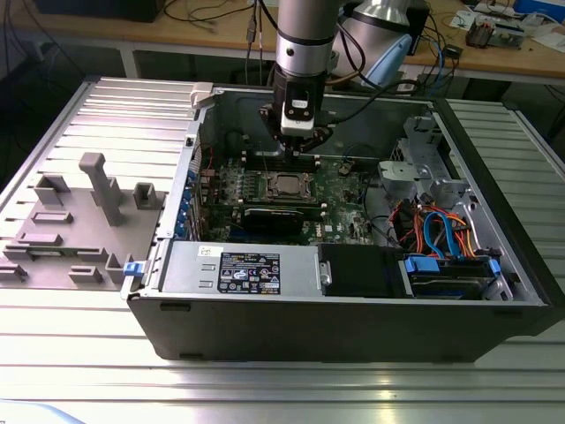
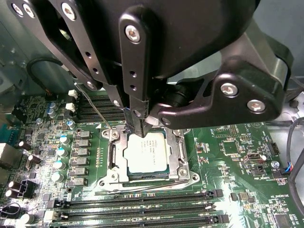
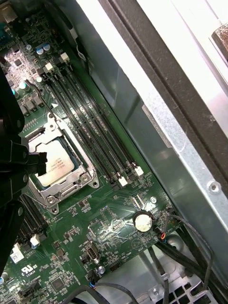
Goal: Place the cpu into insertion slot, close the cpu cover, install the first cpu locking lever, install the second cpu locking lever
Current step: 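Install the first cpu locking lever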
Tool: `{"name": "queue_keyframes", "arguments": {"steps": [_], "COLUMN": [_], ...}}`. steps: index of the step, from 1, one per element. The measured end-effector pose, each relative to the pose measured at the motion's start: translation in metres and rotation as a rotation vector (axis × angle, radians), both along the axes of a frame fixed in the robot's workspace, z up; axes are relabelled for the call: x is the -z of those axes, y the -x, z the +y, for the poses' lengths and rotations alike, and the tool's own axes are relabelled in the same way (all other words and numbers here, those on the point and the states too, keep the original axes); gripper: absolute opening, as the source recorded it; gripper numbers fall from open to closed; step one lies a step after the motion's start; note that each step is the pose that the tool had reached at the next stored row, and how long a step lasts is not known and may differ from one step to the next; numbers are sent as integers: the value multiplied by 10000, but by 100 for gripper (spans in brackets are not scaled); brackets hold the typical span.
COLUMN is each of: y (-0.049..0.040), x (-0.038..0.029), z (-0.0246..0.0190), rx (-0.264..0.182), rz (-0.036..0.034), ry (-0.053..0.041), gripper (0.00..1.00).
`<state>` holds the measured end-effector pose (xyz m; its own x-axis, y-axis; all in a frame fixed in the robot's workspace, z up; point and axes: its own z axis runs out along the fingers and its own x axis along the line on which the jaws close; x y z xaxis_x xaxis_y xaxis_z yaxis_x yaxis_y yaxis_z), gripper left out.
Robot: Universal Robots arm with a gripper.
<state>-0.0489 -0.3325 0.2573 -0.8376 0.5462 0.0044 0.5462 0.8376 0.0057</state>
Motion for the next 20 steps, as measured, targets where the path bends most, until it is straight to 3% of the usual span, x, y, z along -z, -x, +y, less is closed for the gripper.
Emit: {"name": "queue_keyframes", "arguments": {"steps": [9, 13, 20], "y": [0, 0, 0], "x": [0, 0, -44], "z": [0, -1, -1], "rx": [-48, -517, -590], "rz": [0, -1, -1], "ry": [-1, -1, -2], "gripper": [11, 11, 11]}}
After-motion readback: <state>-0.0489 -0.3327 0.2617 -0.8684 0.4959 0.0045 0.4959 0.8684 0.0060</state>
